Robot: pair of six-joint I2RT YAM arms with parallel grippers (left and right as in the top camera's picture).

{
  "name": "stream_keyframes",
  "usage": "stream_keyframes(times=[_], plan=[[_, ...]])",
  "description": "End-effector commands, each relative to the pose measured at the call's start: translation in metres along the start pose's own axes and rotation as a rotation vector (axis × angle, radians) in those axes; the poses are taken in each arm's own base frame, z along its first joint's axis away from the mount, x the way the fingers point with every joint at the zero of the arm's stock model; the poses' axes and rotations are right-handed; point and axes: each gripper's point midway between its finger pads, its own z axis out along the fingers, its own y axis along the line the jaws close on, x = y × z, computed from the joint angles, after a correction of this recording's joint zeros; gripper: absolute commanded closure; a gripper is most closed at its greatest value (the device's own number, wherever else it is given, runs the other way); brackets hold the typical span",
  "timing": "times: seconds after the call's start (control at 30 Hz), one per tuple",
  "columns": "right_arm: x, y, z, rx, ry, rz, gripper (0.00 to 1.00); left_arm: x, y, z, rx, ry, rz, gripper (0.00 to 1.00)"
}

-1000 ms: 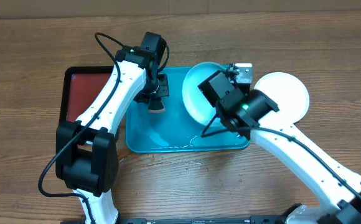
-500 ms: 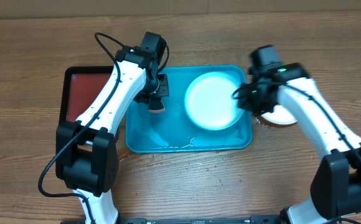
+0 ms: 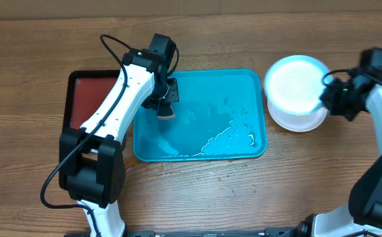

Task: Clean dirty plates on tray and stack at the side
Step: 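Release the plate and withdraw the right gripper from the stack, then carry the sponge left and lower it onto the dark red tray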

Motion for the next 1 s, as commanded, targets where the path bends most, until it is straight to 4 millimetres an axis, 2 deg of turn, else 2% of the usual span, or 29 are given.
stream_keyframes(times=[0.0, 0.13, 0.33, 0.5, 0.67, 0.7, 0.73, 0.8, 0.87, 0.97], plan=[[-0.004, -0.027, 0.008, 0.036, -0.005, 0.090, 0.96, -0.002, -0.001, -0.001, 0.014, -0.004, 0.011, 0.96], [0.001, -0.043, 0.022, 0.053, 0.010, 0.140, 0.96, -0.002, -0.001, -0.001, 0.014, -0.005, 0.011, 0.96], [0.016, -0.052, 0.048, 0.072, 0.064, 0.144, 0.96, -0.002, -0.001, -0.001, 0.014, -0.006, 0.011, 0.96], [0.024, -0.047, 0.055, 0.078, 0.088, 0.125, 0.96, -0.002, -0.001, -0.001, 0.014, -0.006, 0.011, 0.96], [0.033, -0.033, 0.057, 0.053, 0.116, 0.083, 0.96, -0.003, -0.001, -0.002, 0.015, -0.008, 0.021, 0.96], [0.036, -0.029, 0.057, 0.038, 0.126, 0.057, 0.93, -0.004, -0.002, -0.003, 0.016, -0.011, 0.032, 0.96], [0.038, -0.026, 0.057, 0.030, 0.132, 0.045, 0.80, -0.005, -0.001, -0.005, 0.017, -0.012, 0.037, 0.96], [0.039, -0.024, 0.056, 0.030, 0.139, 0.041, 0.67, -0.007, 0.000, -0.012, 0.015, -0.013, 0.034, 0.96], [0.038, -0.022, 0.051, 0.032, 0.144, 0.042, 0.58, -0.011, 0.003, -0.024, 0.014, -0.016, 0.044, 0.96], [0.033, -0.017, 0.039, 0.034, 0.149, 0.043, 0.52, -0.020, 0.010, -0.050, 0.013, -0.036, 0.062, 0.96]])
